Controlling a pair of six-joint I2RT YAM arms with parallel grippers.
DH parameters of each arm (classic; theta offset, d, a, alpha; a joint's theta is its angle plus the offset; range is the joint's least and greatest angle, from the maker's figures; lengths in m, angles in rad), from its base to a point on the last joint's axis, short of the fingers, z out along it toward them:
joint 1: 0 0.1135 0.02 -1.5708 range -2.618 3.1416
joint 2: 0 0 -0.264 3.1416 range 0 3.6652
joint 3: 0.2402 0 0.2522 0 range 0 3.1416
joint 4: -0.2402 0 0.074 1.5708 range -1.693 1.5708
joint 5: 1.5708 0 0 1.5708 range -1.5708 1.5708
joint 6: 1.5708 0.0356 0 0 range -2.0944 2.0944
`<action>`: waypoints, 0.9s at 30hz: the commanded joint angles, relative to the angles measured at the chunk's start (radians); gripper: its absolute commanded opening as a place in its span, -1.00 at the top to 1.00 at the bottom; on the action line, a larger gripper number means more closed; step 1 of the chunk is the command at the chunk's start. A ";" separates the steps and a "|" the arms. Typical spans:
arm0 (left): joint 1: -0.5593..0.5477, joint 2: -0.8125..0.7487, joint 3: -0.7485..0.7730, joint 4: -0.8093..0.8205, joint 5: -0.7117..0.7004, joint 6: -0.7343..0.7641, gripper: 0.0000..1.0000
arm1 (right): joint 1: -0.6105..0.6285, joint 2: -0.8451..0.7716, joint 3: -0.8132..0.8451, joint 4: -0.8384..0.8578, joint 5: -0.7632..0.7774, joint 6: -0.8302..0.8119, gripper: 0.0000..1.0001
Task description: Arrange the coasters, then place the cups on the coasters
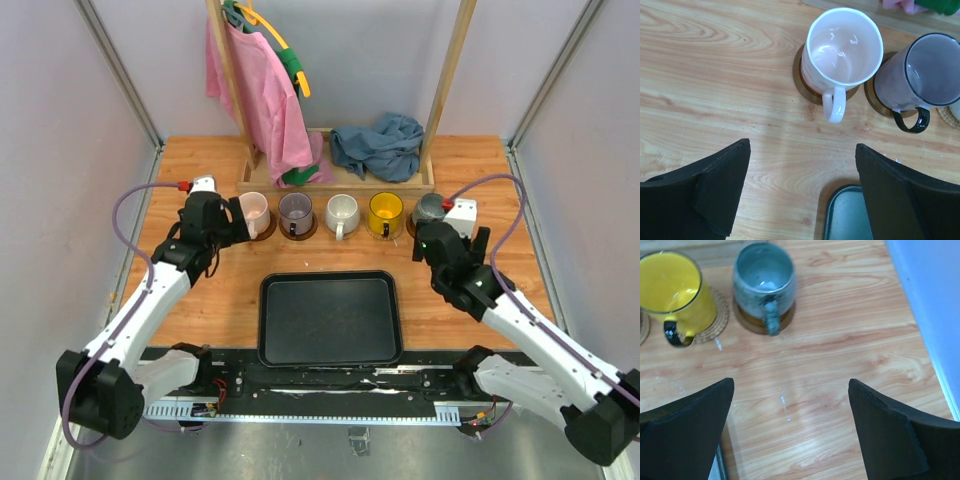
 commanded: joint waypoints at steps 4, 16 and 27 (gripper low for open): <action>0.009 -0.169 -0.064 0.034 -0.090 -0.047 -0.80 | -0.010 -0.226 -0.088 -0.051 0.260 0.066 -0.97; 0.009 -0.324 -0.167 -0.037 -0.112 -0.122 -0.87 | -0.011 -0.546 -0.154 -0.249 0.417 0.289 -0.97; 0.009 -0.441 -0.239 -0.091 -0.172 -0.287 -0.99 | -0.011 -0.507 -0.141 -0.311 0.457 0.363 -0.97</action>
